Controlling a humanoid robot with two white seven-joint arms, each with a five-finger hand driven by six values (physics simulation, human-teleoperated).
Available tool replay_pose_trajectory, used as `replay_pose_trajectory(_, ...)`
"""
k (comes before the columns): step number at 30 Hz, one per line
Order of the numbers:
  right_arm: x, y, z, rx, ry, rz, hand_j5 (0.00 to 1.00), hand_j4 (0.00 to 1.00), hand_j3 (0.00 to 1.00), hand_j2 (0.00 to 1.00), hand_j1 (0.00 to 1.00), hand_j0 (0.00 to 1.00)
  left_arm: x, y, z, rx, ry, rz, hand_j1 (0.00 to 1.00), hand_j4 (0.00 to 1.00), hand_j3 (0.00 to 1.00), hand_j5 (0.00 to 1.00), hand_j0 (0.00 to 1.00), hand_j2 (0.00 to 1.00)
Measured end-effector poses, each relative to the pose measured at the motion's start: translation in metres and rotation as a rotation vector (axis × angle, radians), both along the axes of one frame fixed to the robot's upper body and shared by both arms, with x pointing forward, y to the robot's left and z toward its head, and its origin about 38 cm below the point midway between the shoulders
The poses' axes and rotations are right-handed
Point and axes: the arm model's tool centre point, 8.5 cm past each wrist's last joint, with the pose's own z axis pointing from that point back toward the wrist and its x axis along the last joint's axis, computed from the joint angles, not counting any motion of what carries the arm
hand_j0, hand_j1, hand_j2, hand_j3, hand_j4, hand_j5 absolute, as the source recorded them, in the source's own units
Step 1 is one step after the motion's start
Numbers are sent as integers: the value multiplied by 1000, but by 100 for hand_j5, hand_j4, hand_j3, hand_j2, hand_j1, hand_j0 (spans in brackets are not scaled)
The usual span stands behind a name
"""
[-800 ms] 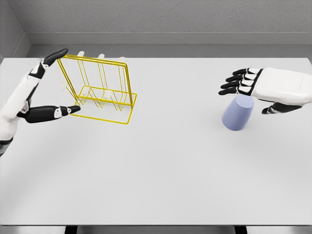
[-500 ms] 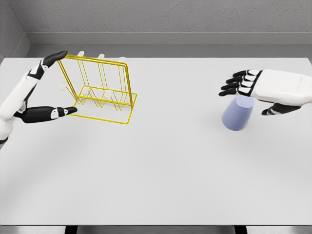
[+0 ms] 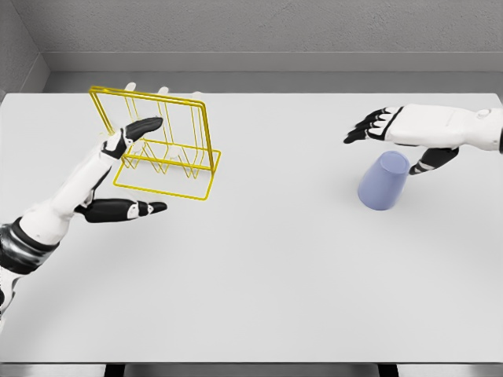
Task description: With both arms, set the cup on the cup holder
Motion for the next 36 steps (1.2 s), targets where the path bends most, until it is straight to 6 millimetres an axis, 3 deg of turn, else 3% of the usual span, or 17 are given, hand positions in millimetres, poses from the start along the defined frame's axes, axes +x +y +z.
replay_pose_trajectory(3,7,-9,-8,-14,14,-37,100,100,100,100,100,100,0,-7,-12,13,33,-19,100,100,100,100,100,100)
replay_pose_trajectory(8,9,-15,-18,-49,22,-58,100,100,100,100,100,100,-2,-17,-15,21,42,-54,100,100,100,100,100,100)
replay_pose_trajectory(28,16,-11,-53,-129,69,-65,99,99,99,99,99,99,-17,-66,-41,-77,217,-256,100,100,100,100,100,100)
replay_pose_trajectory(33,17,-10,-55,-131,70,-67,83,83,83,83,83,83,-20,-71,-50,-139,321,-299,100,100,100,100,100,100)
replay_pose_trajectory(34,17,-10,-56,-133,72,-67,82,82,82,82,82,82,-18,-72,-51,-143,342,-298,100,100,100,100,100,100)
replay_pose_trajectory(36,17,-10,-55,-137,69,-67,72,72,72,72,72,72,-9,-71,-50,-149,370,-289,100,100,100,100,100,100)
